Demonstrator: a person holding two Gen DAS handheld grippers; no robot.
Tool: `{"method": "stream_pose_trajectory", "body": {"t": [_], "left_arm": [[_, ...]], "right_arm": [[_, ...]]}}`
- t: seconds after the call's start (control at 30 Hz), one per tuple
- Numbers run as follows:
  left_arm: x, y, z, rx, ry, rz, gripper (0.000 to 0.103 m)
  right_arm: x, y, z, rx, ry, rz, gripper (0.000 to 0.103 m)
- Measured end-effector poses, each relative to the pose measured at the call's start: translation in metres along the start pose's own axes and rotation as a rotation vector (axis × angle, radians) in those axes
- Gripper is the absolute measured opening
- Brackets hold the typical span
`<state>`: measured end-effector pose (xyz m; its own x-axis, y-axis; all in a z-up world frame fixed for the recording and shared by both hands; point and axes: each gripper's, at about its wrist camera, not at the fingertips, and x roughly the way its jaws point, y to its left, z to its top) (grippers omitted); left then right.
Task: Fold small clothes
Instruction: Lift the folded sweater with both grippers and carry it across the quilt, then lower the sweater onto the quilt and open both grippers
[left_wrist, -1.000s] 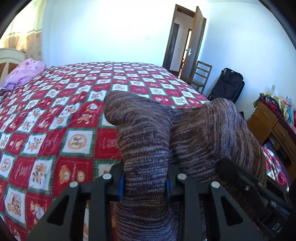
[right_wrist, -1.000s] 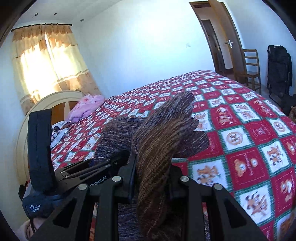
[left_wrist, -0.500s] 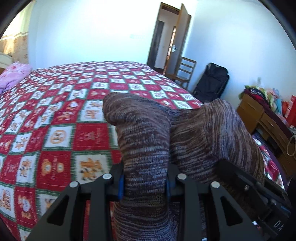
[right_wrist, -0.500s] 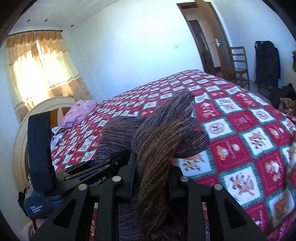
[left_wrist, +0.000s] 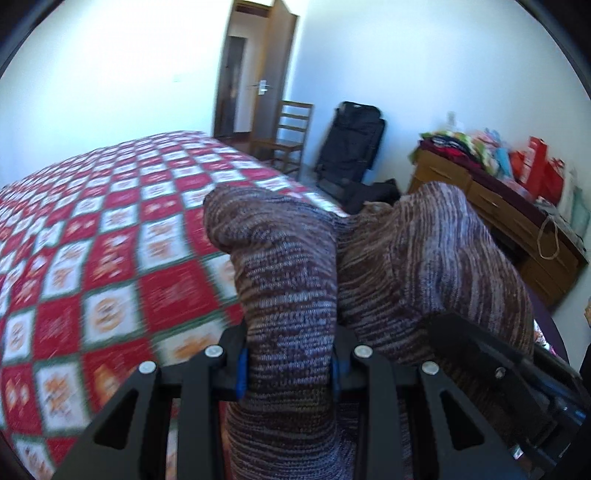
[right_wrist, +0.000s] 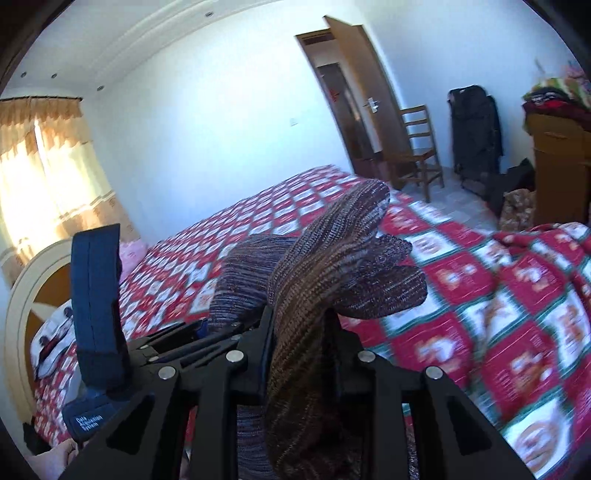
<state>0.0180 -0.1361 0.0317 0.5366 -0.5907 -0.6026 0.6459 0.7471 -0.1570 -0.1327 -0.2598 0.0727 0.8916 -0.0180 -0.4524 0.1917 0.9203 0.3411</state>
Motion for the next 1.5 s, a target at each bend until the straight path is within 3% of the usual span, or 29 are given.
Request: {"method": "stream_pose_trajectory", "body": {"t": [0.27,0.53,0.77,0.87,1.0,1.1,1.2,1.33,1.43,1.5], "left_arm": [[0.075,-0.047,0.043,0.061,0.026,-0.089,0.033],[0.125,-0.079,0.050,0.085,0.084,-0.129,0.032],[0.139,-0.082,0.059,0.092,0.090,-0.092,0.032],[0.153,-0.086,0.057,0.113,0.099,-0.055,0.032],[0.184,-0.085,0.040,0.138,0.159,0.003,0.033],[0.182,-0.080,0.040,0.121,0.150,-0.019,0.034],[0.184,-0.079,0.041,0.109,0.175,-0.020,0.043],[0.183,-0.057,0.045,-0.004,0.250,-0.065,0.064],[0.164,-0.043,0.041,-0.048,0.271,-0.073,0.074],[0.148,-0.035,0.035,-0.060,0.267,-0.092,0.075]], "right_arm": [[0.019,-0.075,0.043,0.067,-0.043,-0.111,0.026],[0.040,-0.128,0.052,0.160,-0.028,-0.164,0.025],[0.053,-0.136,0.055,0.164,-0.037,-0.169,0.025],[0.067,-0.149,0.050,0.150,-0.018,-0.233,0.025],[0.084,-0.176,0.035,0.219,0.051,-0.303,0.025],[0.083,-0.188,0.033,0.281,0.065,-0.295,0.024],[0.090,-0.202,0.029,0.340,0.113,-0.311,0.025],[0.089,-0.236,0.017,0.519,0.112,-0.208,0.024],[0.078,-0.233,0.017,0.507,0.099,-0.214,0.027],[0.054,-0.223,0.016,0.479,0.054,-0.274,0.028]]}}
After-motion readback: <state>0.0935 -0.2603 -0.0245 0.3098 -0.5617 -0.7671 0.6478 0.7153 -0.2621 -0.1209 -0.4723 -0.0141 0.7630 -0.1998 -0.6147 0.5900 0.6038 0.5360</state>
